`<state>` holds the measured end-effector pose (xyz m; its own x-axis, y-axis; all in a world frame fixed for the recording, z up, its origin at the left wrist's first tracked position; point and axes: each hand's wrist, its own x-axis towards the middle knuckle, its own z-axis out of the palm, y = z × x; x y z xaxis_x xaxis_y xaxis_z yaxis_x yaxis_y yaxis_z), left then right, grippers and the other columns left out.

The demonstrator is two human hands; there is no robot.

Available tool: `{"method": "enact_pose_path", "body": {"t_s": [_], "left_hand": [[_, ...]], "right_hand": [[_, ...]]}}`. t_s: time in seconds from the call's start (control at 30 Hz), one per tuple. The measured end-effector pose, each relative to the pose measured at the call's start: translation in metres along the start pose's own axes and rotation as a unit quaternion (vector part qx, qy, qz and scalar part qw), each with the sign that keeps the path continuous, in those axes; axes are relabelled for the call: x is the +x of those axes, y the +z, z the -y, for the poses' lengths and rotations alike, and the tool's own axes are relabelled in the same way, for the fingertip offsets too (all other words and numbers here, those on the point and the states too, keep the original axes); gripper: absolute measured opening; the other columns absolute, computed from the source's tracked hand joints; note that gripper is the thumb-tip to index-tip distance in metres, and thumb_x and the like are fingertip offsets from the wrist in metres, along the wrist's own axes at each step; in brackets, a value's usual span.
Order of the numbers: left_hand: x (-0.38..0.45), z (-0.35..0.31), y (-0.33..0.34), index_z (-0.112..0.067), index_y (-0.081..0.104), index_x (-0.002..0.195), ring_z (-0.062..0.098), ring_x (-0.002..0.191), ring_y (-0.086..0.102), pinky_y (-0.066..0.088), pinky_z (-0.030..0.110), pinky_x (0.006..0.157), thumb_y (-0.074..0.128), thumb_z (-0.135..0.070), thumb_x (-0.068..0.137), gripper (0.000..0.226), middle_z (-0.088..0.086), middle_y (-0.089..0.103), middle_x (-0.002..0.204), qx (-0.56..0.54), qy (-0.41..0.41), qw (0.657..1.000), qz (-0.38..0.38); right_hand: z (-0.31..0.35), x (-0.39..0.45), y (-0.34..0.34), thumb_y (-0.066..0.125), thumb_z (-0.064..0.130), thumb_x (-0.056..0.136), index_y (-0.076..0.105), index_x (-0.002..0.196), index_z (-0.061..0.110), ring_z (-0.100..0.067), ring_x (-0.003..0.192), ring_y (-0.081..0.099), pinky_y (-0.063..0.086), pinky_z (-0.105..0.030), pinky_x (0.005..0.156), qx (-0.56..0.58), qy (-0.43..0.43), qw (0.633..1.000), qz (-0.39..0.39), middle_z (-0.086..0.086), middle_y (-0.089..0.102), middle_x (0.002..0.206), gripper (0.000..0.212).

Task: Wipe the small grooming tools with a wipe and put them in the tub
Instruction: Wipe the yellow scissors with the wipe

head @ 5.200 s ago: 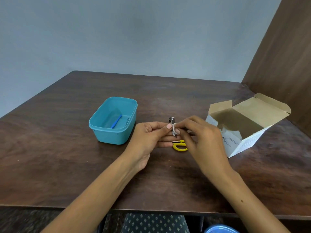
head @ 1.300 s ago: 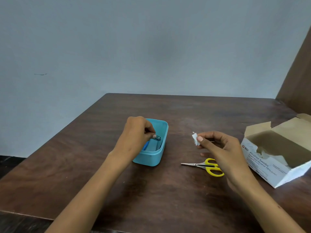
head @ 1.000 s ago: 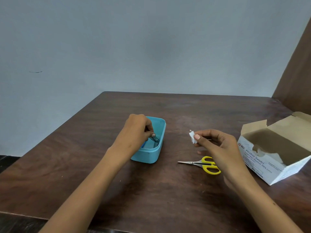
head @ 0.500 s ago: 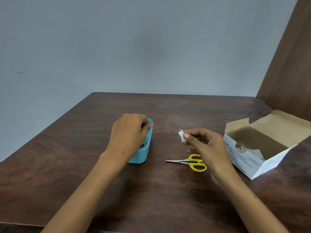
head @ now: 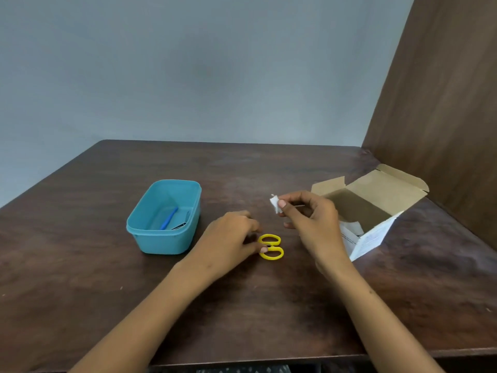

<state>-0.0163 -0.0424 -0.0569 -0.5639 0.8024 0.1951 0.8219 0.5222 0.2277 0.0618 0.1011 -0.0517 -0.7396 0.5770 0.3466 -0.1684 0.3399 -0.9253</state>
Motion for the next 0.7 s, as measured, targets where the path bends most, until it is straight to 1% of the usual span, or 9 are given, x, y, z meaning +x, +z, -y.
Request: {"method": "enact_pose_path", "body": {"t_s": [0.1,0.17,0.23,0.33,0.4,0.47,0.57,0.63,0.7], "left_hand": [[-0.0026,-0.0014,0.0006,-0.03,0.063,0.115,0.011,0.086,0.055,0.05,0.033,0.07,0.062,-0.054,0.08,0.043,-0.007,0.059,0.101,-0.022,0.015,1.0,0.004],[-0.0047,-0.0028,0.0013,-0.036,0.061,0.12,0.009,0.095,0.054,0.049,0.032,0.074,0.062,-0.061,0.075,0.051,-0.01,0.059,0.107,-0.036,0.023,0.999,0.015],[-0.0052,-0.0034,0.0024,-0.038,0.061,0.119,0.007,0.104,0.052,0.049,0.032,0.078,0.063,-0.065,0.071,0.055,-0.014,0.058,0.114,-0.028,0.023,0.999,0.027],[-0.0034,-0.0036,0.0045,-0.036,0.065,0.113,0.006,0.099,0.052,0.045,0.026,0.07,0.064,-0.064,0.071,0.05,-0.014,0.059,0.112,-0.013,0.02,1.0,0.015],[-0.0037,-0.0042,0.0051,-0.034,0.067,0.108,0.005,0.091,0.054,0.044,0.025,0.066,0.063,-0.065,0.071,0.048,-0.015,0.06,0.106,-0.009,0.024,1.0,-0.003],[-0.0046,-0.0031,0.0048,-0.032,0.069,0.099,0.004,0.082,0.057,0.049,0.027,0.065,0.065,-0.067,0.068,0.047,-0.014,0.063,0.097,-0.024,0.025,0.999,-0.021],[-0.0072,-0.002,0.0021,-0.028,0.073,0.083,0.003,0.069,0.06,0.052,0.027,0.061,0.074,-0.064,0.06,0.043,-0.013,0.064,0.077,-0.111,0.024,0.992,-0.054],[-0.0087,-0.0045,-0.0001,-0.026,0.073,0.079,0.004,0.064,0.062,0.051,0.019,0.058,0.082,-0.051,0.058,0.034,-0.011,0.066,0.069,-0.214,-0.006,0.972,-0.096],[-0.0089,-0.0091,-0.0031,-0.029,0.073,0.091,0.005,0.065,0.066,0.054,0.019,0.061,0.085,-0.04,0.06,0.035,-0.009,0.071,0.075,-0.324,-0.049,0.936,-0.131]], "right_hand": [[-0.0026,-0.0008,0.0008,0.067,0.011,0.084,0.067,0.075,0.026,-0.018,0.076,0.068,0.059,-0.041,0.067,-0.019,-0.019,1.0,0.007,0.001,0.07,0.074,0.017],[-0.0037,-0.002,-0.0014,0.068,0.011,0.083,0.067,0.073,0.027,-0.017,0.075,0.068,0.059,-0.045,0.07,-0.022,-0.023,0.999,0.008,0.004,0.07,0.071,0.019],[-0.0053,-0.0036,-0.0039,0.068,0.012,0.083,0.068,0.071,0.026,-0.014,0.073,0.068,0.058,-0.047,0.071,-0.025,-0.025,0.999,0.009,0.007,0.07,0.069,0.019],[-0.0079,-0.0029,-0.0062,0.069,0.014,0.082,0.069,0.072,0.024,-0.013,0.074,0.068,0.056,-0.05,0.072,-0.036,-0.035,0.999,0.005,0.009,0.07,0.069,0.013],[-0.0086,-0.0027,-0.0062,0.069,0.014,0.082,0.068,0.073,0.024,-0.011,0.074,0.067,0.057,-0.047,0.072,-0.049,-0.05,0.998,0.001,0.01,0.07,0.069,0.013],[-0.0086,-0.0036,-0.0056,0.069,0.014,0.082,0.067,0.074,0.025,-0.008,0.072,0.066,0.056,-0.035,0.069,-0.077,-0.07,0.995,-0.003,0.012,0.069,0.07,0.014],[-0.0078,-0.0049,-0.0052,0.069,0.013,0.082,0.066,0.075,0.024,-0.003,0.071,0.064,0.046,-0.014,0.06,-0.115,-0.096,0.989,-0.019,0.013,0.068,0.072,0.014],[-0.0076,-0.0048,-0.0063,0.068,0.012,0.083,0.068,0.076,0.021,-0.004,0.071,0.065,0.047,-0.016,0.06,-0.1,-0.1,0.989,-0.037,0.012,0.069,0.072,0.011],[-0.0064,-0.0055,-0.0075,0.067,0.011,0.084,0.068,0.079,0.019,-0.009,0.074,0.066,0.055,-0.029,0.065,-0.07,-0.103,0.99,-0.059,0.009,0.069,0.074,0.009]]}}
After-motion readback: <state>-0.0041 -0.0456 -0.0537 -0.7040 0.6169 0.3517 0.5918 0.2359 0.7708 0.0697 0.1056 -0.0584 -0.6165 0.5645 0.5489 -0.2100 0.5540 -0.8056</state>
